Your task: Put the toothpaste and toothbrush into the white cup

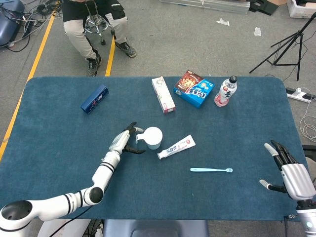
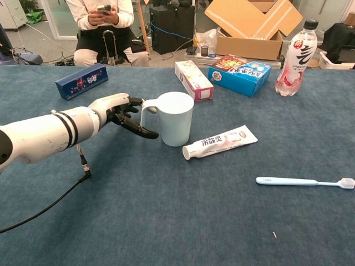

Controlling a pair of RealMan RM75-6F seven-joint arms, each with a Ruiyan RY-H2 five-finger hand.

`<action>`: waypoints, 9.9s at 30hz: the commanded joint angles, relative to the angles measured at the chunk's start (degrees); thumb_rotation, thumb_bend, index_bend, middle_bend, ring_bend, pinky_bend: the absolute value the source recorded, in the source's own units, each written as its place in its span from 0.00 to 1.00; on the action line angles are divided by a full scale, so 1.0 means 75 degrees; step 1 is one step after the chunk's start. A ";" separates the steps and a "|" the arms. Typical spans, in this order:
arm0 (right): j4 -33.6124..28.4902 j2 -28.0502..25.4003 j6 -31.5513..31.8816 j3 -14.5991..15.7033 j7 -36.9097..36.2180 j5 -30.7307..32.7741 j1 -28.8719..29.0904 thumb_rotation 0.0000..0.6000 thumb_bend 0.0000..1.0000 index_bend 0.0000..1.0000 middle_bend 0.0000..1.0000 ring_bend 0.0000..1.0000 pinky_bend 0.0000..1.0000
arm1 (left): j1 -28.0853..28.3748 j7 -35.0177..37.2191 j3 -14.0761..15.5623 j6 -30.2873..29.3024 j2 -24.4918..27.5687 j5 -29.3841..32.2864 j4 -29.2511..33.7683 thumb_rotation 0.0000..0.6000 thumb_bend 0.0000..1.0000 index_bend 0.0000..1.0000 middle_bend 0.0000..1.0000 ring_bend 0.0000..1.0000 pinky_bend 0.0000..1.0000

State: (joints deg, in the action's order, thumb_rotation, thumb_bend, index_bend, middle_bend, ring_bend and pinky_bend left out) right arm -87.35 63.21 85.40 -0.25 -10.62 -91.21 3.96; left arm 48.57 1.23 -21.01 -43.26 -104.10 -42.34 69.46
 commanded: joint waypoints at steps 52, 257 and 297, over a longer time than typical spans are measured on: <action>-0.0848 0.0535 -0.2817 -0.0844 0.1865 0.0757 0.2287 1.00 0.35 0.29 0.08 0.00 0.16 | -0.3000 -0.1924 0.2411 -0.3817 0.5018 -0.3011 0.5217 1.00 0.00 0.00 0.00 0.00 0.00; 0.0748 0.2606 -0.4271 -0.1389 0.1205 0.2828 0.4246 1.00 0.29 0.66 0.13 0.00 0.15 | -0.4734 -0.1121 0.2502 -0.3721 0.5993 -0.4112 0.4912 1.00 0.00 0.04 0.00 0.00 0.00; -0.1443 0.1320 -0.3310 -0.2711 0.0338 0.2654 0.4464 1.00 0.30 0.66 0.15 0.00 0.15 | -0.4809 -0.1053 0.2522 -0.3755 0.6042 -0.4082 0.4897 1.00 0.00 0.04 0.00 0.00 0.00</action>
State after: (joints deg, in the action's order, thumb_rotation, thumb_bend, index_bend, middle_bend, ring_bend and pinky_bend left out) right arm -97.99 73.13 60.68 -20.44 -7.91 -71.36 37.26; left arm 12.51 -6.67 -2.09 -71.42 -58.78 -72.96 106.19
